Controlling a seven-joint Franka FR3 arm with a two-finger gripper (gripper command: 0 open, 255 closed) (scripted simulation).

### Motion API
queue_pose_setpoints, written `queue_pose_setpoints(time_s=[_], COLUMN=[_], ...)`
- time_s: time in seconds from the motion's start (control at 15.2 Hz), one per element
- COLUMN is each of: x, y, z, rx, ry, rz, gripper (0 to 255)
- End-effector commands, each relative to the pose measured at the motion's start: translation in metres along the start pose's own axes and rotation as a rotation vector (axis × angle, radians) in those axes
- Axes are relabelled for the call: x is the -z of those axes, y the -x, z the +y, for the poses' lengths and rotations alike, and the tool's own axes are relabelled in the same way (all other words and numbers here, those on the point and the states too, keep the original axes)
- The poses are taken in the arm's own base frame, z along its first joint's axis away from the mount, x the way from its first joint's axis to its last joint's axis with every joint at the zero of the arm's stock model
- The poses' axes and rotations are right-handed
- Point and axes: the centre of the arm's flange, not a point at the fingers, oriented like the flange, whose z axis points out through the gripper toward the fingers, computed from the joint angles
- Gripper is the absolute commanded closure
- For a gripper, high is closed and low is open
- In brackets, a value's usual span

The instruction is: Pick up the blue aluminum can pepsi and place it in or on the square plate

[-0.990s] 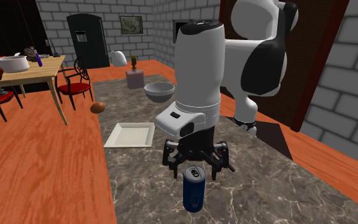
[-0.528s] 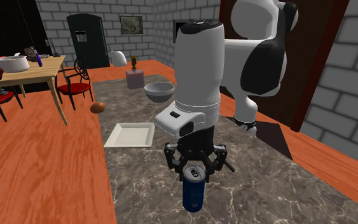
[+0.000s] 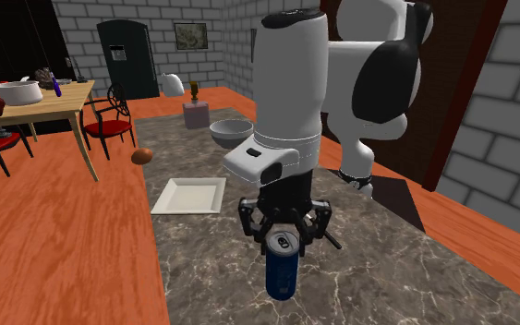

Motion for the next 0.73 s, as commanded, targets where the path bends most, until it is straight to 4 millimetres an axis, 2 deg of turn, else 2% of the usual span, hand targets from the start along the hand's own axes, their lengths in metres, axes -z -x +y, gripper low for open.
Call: queue_pose_setpoints(time_s=[0.0,0.66], x=[0.012,0.064], y=[0.0,0.0], z=[-0.001,-0.002], rx=[0.0,0.0], ry=[0.0,0.0], rz=[0.0,0.0], gripper=[255,255])
